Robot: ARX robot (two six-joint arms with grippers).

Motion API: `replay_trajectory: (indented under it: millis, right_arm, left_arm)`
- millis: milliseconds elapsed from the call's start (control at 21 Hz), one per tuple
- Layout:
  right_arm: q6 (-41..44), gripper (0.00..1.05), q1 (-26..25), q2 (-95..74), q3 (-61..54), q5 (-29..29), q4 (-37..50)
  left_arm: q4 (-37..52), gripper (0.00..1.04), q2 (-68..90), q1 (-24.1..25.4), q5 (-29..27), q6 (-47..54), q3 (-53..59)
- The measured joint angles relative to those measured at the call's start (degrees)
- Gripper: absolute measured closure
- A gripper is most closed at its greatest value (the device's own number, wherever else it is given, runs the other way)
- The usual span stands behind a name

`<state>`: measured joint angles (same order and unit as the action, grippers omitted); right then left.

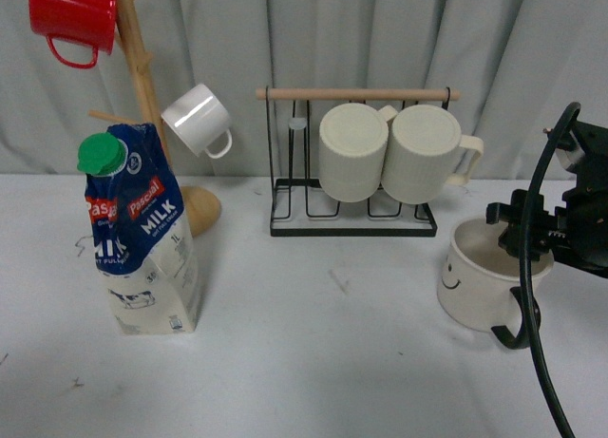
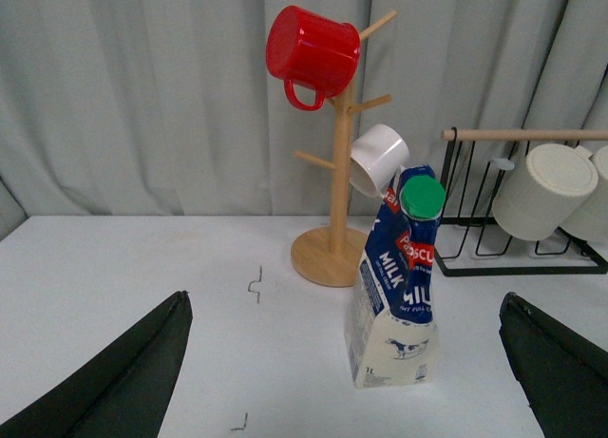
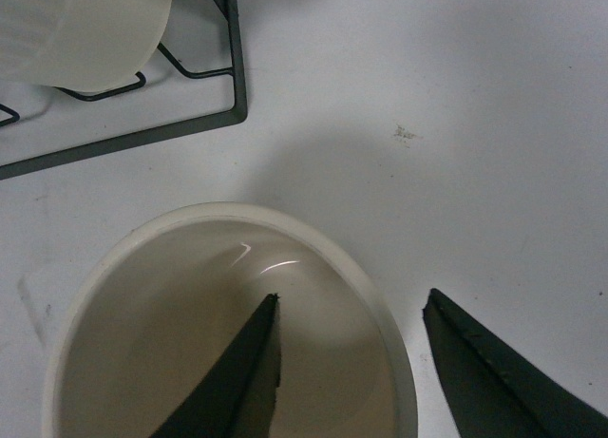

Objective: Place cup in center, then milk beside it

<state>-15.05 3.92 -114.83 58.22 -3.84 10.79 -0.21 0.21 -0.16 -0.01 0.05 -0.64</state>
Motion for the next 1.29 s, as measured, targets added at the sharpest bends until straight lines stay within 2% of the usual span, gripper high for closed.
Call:
replay_trajectory:
  millis: [48, 190, 238, 381, 571, 714, 952, 1286]
  right_arm:
    - [0.0, 0.61, -0.2, 0.02, -0.11, 0.0, 0.07]
    - [0.11, 0.96, -0.2, 2.08, -2.03, -0.35, 0.46]
    - [0.0, 1.01, -0.07, 3.56, -2.86, -1.03, 0.85]
    - [-0.2, 1.01, 3.48, 8.9, -4.5, -1.6, 0.9]
    - [-1.53, 1.01, 11.45, 7.21, -2.38, -0.59, -1.95]
    - [-2.12, 1.01, 14.21, 2.43, 1.55, 3.06, -4.33]
    - [-3.39, 1.01, 15.3, -1.25, 6.93, 4.44, -8.41]
    - [-3.56, 1.01, 15.61, -1.73, 7.41, 4.2, -9.75]
  left_arm:
    - [0.0, 0.07, 0.0, 0.0, 0.0, -0.02, 0.0]
    - [0.0, 0.07, 0.0, 0.0, 0.0, -0.02, 0.0]
    - [0.0, 0.07, 0.0, 0.0, 0.0, -0.02, 0.0]
    - [0.0, 0.07, 0.0, 0.0, 0.0, 0.0, 0.0]
    - [0.0, 0.07, 0.0, 0.0, 0.0, -0.02, 0.0]
    - [0.0, 0.07, 0.0, 0.0, 0.0, 0.0, 0.0]
    - [-0.02, 0.07, 0.0, 0.0, 0.0, -0.02, 0.0]
    - [0.0, 0.07, 0.0, 0.0, 0.0, -0.02, 0.0]
